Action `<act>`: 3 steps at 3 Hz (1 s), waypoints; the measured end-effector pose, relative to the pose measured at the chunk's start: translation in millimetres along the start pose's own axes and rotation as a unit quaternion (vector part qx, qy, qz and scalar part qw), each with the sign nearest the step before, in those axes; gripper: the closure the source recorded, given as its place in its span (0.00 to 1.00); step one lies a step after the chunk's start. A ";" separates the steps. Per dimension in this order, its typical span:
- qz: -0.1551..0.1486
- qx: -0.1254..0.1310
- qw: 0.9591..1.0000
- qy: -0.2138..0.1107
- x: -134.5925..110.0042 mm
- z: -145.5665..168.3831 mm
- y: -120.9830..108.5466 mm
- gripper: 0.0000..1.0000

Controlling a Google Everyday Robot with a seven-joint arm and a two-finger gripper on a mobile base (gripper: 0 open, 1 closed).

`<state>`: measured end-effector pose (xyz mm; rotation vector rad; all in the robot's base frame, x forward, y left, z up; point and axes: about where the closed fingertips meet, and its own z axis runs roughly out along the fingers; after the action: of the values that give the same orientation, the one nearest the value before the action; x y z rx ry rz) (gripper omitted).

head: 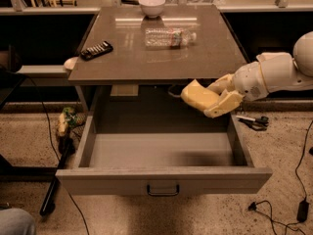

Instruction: Place sponge into top drawer

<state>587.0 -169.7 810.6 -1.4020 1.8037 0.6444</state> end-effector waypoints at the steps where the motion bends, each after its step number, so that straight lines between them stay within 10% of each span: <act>1: 0.000 0.000 1.000 0.000 0.2 0.1 -0.1 1.00; 3: 0.065 -0.021 0.990 0.123 74.7 72.0 17.2 1.00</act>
Offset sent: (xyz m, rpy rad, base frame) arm -0.0184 0.0172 -0.1184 -0.2500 0.2662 -0.0959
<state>579.7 -153.5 706.9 -1.4522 2.0998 0.5994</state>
